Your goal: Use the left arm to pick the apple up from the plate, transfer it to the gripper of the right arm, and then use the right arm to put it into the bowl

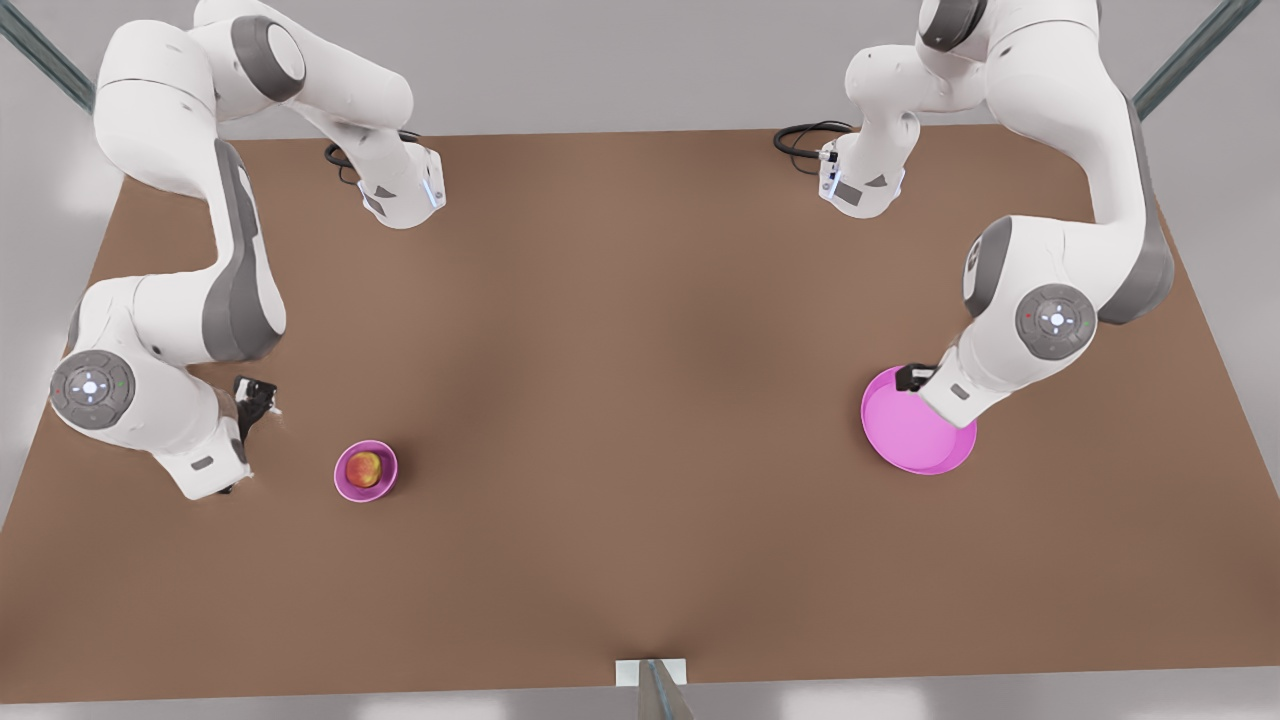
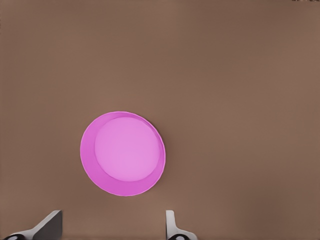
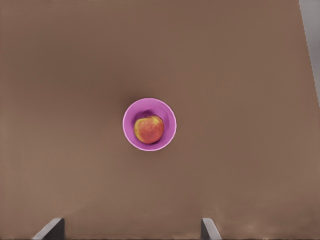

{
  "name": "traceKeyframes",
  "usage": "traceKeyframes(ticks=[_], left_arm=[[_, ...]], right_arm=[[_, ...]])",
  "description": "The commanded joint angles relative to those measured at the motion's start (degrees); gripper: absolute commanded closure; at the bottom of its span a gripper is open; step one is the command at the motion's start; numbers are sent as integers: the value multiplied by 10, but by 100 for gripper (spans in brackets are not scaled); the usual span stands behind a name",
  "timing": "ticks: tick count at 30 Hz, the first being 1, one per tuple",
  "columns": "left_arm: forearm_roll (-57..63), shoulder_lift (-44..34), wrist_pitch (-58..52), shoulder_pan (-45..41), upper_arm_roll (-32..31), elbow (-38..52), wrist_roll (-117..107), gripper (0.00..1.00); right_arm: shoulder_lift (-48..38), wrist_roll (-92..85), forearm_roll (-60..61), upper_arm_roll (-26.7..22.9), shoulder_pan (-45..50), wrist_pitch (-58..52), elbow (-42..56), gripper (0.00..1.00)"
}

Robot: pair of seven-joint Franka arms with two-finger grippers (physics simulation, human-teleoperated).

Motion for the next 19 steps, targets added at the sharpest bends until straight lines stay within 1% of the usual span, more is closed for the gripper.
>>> traceKeyframes(ticks=[1, 2, 3, 4, 6, 19], left_arm=[[1, 2, 2, -4, -1, 0, -35, 0], [-1, 2, 0, 1, -1, 0, -35, 0], [0, 2, 0, -1, -1, 0, -35, 0], [1, 2, 1, -1, -1, 0, -33, 0], [2, 2, 1, -1, -1, 0, -34, 0], [6, 2, -9, -6, -1, 0, -35, 0]], right_arm=[[-49, 689, 30, -46, 46, -150, -14, 0], [-107, 695, 97, -132, 95, -108, -67, 0], [-122, 694, 108, -143, 97, -92, -86, 0], [-158, 690, 120, -163, 107, -58, -136, 0], [-164, 687, 123, -167, 108, -50, -152, 0], [-164, 688, 127, -176, 110, -49, -153, 0]])
